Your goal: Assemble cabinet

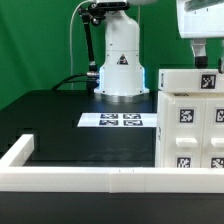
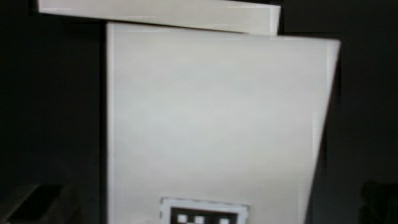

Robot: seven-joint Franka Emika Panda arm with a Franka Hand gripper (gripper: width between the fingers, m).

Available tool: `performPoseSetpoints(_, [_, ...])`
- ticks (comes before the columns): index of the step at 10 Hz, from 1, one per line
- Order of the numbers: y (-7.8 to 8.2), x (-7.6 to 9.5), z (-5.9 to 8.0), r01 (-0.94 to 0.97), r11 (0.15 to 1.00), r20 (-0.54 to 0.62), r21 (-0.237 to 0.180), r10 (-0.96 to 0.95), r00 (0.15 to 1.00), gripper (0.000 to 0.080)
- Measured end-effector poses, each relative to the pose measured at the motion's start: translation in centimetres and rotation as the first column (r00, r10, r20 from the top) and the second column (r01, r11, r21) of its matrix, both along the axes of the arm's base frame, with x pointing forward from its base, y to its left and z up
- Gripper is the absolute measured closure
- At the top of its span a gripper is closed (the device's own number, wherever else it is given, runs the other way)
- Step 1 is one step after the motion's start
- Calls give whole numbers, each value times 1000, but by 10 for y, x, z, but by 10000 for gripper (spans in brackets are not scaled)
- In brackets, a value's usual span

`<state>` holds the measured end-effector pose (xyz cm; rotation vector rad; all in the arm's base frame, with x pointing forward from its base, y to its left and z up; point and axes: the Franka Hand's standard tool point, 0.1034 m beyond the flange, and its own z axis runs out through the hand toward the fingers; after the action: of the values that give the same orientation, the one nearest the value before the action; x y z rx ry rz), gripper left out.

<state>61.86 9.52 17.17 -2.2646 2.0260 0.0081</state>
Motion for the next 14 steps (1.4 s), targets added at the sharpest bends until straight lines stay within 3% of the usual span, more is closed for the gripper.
performPoseSetpoints(2, [0,2,7,-9,1000,13,27,8,1000,2])
performPoseSetpoints(5, [1,2,5,-66,998,15,21,65,998,2])
performPoseSetpoints(7, [4,2,4,-243,970,28,1,243,970,2])
performPoseSetpoints(10, [5,6,7,-545,838,56,-37,546,836,2])
performPoseSetpoints(14, [6,7,8,-814,574,65,-86,818,571,2])
